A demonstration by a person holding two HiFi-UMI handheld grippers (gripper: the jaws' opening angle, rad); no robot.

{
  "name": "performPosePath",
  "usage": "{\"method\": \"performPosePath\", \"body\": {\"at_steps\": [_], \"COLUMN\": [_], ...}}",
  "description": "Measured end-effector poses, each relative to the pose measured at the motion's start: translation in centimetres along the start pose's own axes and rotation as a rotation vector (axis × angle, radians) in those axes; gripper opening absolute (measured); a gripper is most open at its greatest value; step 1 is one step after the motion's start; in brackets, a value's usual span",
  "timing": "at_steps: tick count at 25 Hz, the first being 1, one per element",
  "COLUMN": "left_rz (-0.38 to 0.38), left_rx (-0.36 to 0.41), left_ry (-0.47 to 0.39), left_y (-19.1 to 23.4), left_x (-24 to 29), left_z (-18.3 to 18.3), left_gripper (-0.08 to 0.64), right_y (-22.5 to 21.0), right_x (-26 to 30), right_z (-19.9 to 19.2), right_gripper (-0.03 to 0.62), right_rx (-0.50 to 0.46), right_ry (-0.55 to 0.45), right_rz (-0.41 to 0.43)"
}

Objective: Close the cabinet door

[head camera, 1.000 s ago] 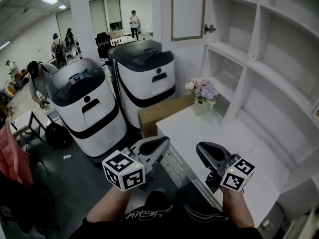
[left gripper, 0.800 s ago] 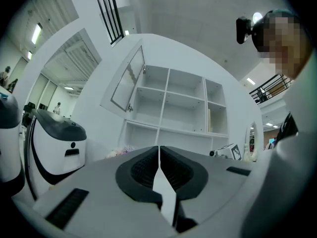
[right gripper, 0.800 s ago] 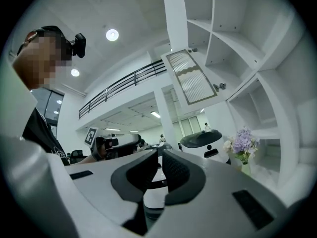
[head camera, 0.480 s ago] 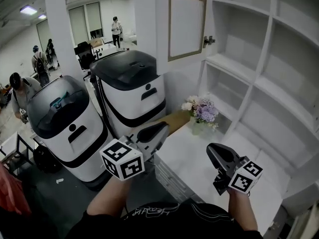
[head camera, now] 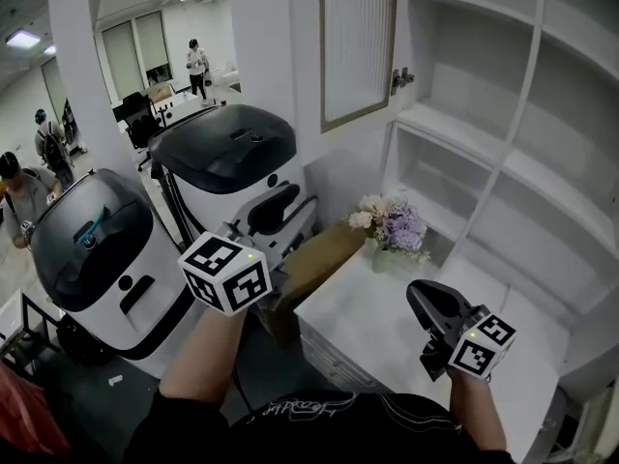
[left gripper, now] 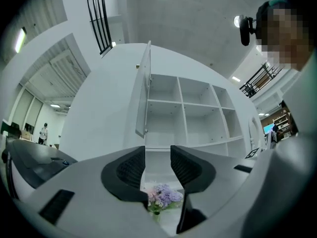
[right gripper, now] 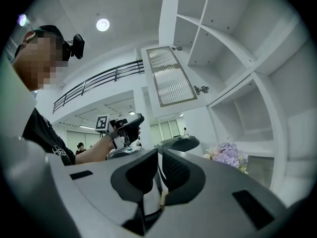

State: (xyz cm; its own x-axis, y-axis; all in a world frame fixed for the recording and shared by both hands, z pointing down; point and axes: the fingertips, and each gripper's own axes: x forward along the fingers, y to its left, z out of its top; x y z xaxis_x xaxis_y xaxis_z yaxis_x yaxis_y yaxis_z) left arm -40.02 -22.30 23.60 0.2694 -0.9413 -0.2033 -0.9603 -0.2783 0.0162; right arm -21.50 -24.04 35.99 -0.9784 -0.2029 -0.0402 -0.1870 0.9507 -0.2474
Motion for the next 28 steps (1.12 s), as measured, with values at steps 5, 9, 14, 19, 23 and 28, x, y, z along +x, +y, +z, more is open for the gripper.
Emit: {"method": "performPosePath", "body": {"at_steps": [5,9,14,19,23,28], "left_rz": [-0.004,-0.037,-0.105,-0.162,-0.166,-0.179], "left_rx": [0.020,0.002,0.013,-0.025,-0.028,-0.026], "left_ry": [-0.029,-0.047,-0.065,-0.052,-0.056,-0.054], "left_y": [3.8,5.7,6.4,6.4,6.7,6.5], "left_x": [2.5,4.2,6.1,6.7,6.9,6.8], "left_z": [1.4,2.0,2.5,2.2,2.0,2.0], "left_gripper": [0.202,0.204,0.202,0.124,0.095,0.095], "right_y": [-1.2,-2.1,-2.7,-2.7,-2.9,-3.2], "right_x": [0.3,-0.1,0.8,1.1,1.3,1.8], "right_z": [-0.4,-0.5,-1.1,-1.3,-1.5,-2.2], "right_gripper": [0.057,0.057,0.057,0.057,0.057,0.057], "right_rx": [-0.005,0.018,0.019,0.005,0.006,0.036], "right_ry": [0.026,0.034,0.052,0.068,0.068,0.063], "right_rz": [-0.047,-0.084,-0.091,-0.104,-0.104,-0.107]}}
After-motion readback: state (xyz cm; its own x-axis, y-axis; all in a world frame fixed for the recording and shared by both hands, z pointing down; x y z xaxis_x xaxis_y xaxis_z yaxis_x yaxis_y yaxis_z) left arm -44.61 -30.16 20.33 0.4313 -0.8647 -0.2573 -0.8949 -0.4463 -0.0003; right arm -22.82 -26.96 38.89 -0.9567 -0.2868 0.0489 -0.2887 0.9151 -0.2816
